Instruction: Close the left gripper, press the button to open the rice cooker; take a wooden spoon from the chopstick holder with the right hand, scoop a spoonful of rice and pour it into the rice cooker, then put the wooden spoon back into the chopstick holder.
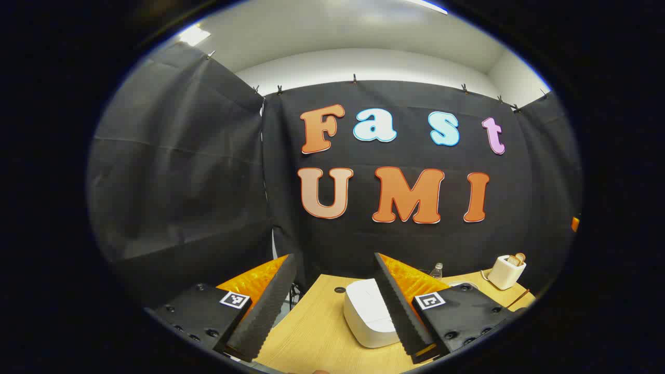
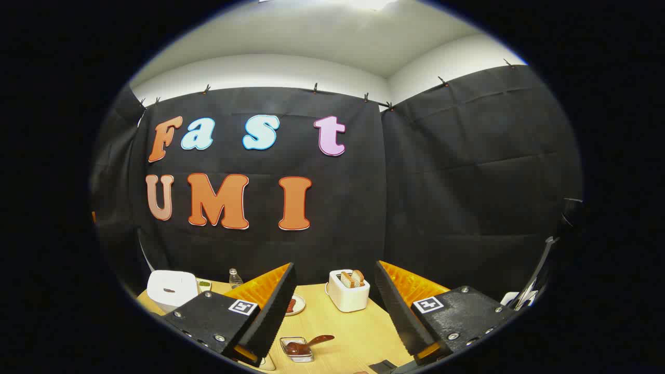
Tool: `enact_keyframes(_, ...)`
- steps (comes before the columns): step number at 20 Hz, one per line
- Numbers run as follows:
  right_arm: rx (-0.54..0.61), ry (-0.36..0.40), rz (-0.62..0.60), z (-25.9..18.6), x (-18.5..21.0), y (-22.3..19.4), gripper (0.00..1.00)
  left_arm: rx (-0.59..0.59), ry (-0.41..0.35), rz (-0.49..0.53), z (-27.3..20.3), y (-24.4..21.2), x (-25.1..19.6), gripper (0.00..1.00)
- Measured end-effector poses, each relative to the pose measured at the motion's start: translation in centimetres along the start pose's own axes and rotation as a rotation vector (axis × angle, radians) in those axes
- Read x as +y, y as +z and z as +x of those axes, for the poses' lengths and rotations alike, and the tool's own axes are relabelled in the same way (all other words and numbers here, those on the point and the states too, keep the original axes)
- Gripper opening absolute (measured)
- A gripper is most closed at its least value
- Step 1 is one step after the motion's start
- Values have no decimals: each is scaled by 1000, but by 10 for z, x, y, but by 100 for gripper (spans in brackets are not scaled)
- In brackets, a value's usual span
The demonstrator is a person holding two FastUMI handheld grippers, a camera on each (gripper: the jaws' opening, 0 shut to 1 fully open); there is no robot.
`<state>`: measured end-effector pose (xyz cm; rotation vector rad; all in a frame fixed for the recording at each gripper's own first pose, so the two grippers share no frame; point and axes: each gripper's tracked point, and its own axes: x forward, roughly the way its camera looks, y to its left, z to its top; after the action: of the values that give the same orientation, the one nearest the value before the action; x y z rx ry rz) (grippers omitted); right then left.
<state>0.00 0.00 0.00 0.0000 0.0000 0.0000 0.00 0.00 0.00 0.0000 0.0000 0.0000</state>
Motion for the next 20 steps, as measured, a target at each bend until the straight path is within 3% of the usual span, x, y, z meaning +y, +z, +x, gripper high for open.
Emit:
enact_keyframes(1, 5, -3, -3, 0, 0, -1, 97, 2, 2, -4, -1, 0, 1, 99)
enact_keyframes(2, 10, -4, -6, 0, 0, -1, 93, 5, 2, -7, -3, -2, 1, 99)
enact_keyframes(6, 4, 0, -11, -1, -1, 1, 93, 12, 3, -8, -3, -4, 4, 99)
enact_keyframes(7, 6, 3, -15, -1, -1, 1, 97, 16, -3, -10, -3, -6, 3, 99)
enact_keyframes(8, 6, 3, -20, -2, -2, 1, 93, 21, -7, -12, -3, -7, 2, 99)
enact_keyframes(18, 5, 38, -31, -2, 1, 2, 93, 9, 3, 7, -4, -3, 8, 99)
enact_keyframes(19, -2, 38, -36, -3, 0, 3, 97, 11, 5, 7, -3, -4, 10, 99)
enact_keyframes(20, -7, 37, -44, -2, 0, 4, 93, 16, 11, 5, -2, -6, 10, 99)
